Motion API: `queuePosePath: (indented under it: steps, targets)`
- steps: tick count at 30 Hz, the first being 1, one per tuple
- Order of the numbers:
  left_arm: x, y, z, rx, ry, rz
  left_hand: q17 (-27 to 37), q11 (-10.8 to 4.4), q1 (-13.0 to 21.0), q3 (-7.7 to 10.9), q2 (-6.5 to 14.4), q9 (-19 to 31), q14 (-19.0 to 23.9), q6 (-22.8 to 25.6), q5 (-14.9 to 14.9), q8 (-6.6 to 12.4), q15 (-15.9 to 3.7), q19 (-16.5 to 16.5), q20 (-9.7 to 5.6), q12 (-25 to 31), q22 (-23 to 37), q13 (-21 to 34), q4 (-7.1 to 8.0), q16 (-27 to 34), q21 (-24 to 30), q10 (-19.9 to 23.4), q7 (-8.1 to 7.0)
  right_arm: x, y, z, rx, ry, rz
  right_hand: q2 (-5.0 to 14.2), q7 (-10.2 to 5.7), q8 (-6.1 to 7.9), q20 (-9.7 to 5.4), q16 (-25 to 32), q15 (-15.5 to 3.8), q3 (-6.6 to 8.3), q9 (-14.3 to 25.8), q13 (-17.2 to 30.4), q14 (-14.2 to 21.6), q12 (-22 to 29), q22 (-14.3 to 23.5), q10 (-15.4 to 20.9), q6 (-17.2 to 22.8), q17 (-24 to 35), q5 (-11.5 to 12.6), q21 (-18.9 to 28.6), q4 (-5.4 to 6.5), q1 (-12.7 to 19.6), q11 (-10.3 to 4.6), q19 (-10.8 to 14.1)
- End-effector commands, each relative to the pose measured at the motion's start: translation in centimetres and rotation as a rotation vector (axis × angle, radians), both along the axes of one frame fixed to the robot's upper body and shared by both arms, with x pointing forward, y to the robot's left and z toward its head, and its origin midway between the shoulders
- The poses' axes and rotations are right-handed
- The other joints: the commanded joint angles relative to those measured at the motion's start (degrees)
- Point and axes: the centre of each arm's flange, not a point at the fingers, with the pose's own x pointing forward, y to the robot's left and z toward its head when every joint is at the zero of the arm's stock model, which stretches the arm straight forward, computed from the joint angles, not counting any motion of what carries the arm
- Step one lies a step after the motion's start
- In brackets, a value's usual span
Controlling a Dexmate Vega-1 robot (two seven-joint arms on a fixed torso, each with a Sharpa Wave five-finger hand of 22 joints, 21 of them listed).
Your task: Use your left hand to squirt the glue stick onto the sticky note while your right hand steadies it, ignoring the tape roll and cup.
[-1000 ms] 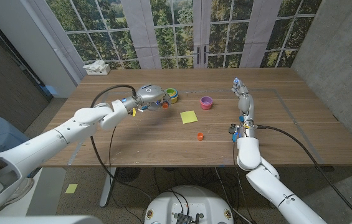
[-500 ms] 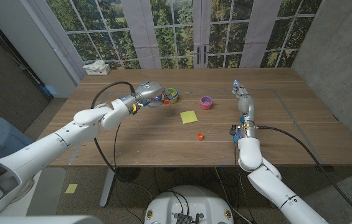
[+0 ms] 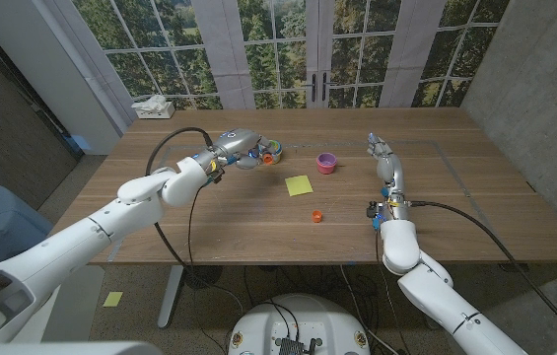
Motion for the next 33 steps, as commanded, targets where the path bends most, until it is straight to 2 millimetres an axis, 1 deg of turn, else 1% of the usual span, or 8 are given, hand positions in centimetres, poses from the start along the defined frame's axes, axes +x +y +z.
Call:
queuePosePath:
  steps: [1,4,6,8,11,15,22,33]
  targets:
    - [-0.5,-0.5,-0.3,-0.128,0.102,-0.035,0.43,5.26,0.64,0.59,0.19,0.05,0.05,7.14,-0.34,0.37,-0.60,0.45,-7.87,-0.21,-0.02,10.54,0.24,0.19,0.68,16.07,8.12,-0.1,-0.5,-0.3,-0.064,0.063,-0.015,2.11,0.19,0.60,-2.59,-0.11,-1.55,0.70,0.23,0.22,-0.27,-0.06,0.21,0.21,0.93,0.30,-0.18,-0.30,-0.34,1.00,-0.57,0.57]
    - [-0.5,-0.7,-0.5,-0.160,0.133,-0.050,0.69,5.44,0.65,0.66,0.16,-0.01,0.05,7.05,-0.47,0.38,-0.60,0.51,-7.85,-0.36,-0.14,10.54,0.24,0.14,0.84,16.19,8.12,-0.1,-0.6,-0.4,-0.080,0.079,-0.020,2.13,0.55,0.73,-2.64,-0.11,-1.63,0.81,0.25,0.23,-0.38,-0.13,0.22,0.09,1.50,0.37,-0.28,-0.42,-0.50,1.27,-0.62,0.69]
    - [-0.5,-0.8,-0.5,-0.178,0.154,-0.061,0.81,5.29,0.69,0.70,0.12,-0.04,0.04,7.08,-0.52,0.40,-0.60,0.56,-7.83,-0.37,-0.20,10.63,0.20,0.12,0.92,16.24,8.16,-0.2,-0.6,-0.4,-0.095,0.087,-0.029,2.16,0.77,0.86,-2.65,-0.09,-1.70,0.86,0.26,0.24,-0.40,-0.11,0.23,0.16,1.97,0.43,-0.34,-0.53,-0.56,1.39,-0.62,0.70]
    - [-0.5,-1.0,-0.6,-0.191,0.168,-0.065,0.88,5.33,0.72,0.74,0.09,-0.06,0.03,7.08,-0.56,0.42,-0.60,0.58,-7.84,-0.42,-0.21,10.72,0.17,0.08,0.99,16.18,8.28,-0.3,-0.6,-0.4,-0.111,0.097,-0.031,2.27,0.74,0.87,-2.75,-0.07,-1.75,0.93,0.27,0.25,-0.42,-0.12,0.23,0.14,2.08,0.47,-0.35,-0.57,-0.56,1.47,-0.68,0.75]
    - [-0.5,-1.1,-0.7,-0.221,0.200,-0.078,0.88,5.37,0.82,0.83,0.08,-0.12,-0.14,7.05,-0.67,0.44,-0.62,0.64,-7.87,-0.60,-0.32,10.73,0.13,-0.18,1.13,16.16,8.37,-0.4,-0.6,-0.3,-0.129,0.106,-0.039,3.04,0.60,0.90,-3.08,-0.07,-2.19,1.53,0.30,0.27,-0.58,-0.12,0.24,0.19,2.50,0.60,-0.33,-0.81,-0.61,2.08,-1.17,0.73]
    - [-0.3,-1.2,-0.9,-0.270,0.237,-0.097,0.89,5.55,0.92,0.96,0.06,-0.21,-0.15,6.98,-0.82,0.46,-0.62,0.71,-7.87,-0.91,-0.47,10.51,0.10,-0.45,1.33,16.34,8.52,-0.5,-0.4,-0.3,-0.152,0.121,-0.049,3.79,0.30,0.78,-3.61,-0.08,-2.67,2.76,0.35,0.30,-0.82,-0.19,0.26,0.06,2.73,0.73,-0.27,-1.19,-0.92,3.46,-1.64,0.72]
    - [0.0,-1.3,-1.0,-0.346,0.307,-0.102,0.74,5.90,1.20,1.19,0.02,-0.38,0.03,6.94,-1.06,0.48,-0.64,0.89,-7.95,-1.27,-0.63,10.48,0.00,-0.92,1.70,16.51,8.72,-0.6,0.0,0.1,-0.207,0.140,-0.064,3.78,0.10,0.76,-3.84,-0.05,-3.06,3.97,0.39,0.33,-0.91,-0.19,0.27,0.08,3.17,0.82,-0.25,-1.52,-1.53,5.09,-2.07,0.90]
    - [0.8,-1.6,-0.6,-0.441,0.422,-0.125,0.69,6.16,1.37,1.44,-0.07,-0.63,0.48,6.94,-1.34,0.50,-0.65,1.06,-7.92,-1.74,-0.83,10.46,0.00,-1.42,2.14,16.81,8.86,-0.2,0.7,0.8,-0.283,0.163,-0.085,3.93,-0.44,0.68,-4.31,0.04,-3.63,5.15,0.45,0.39,-1.06,-0.16,0.29,0.18,3.54,1.04,-0.25,-1.90,-1.92,6.72,-2.42,1.05]
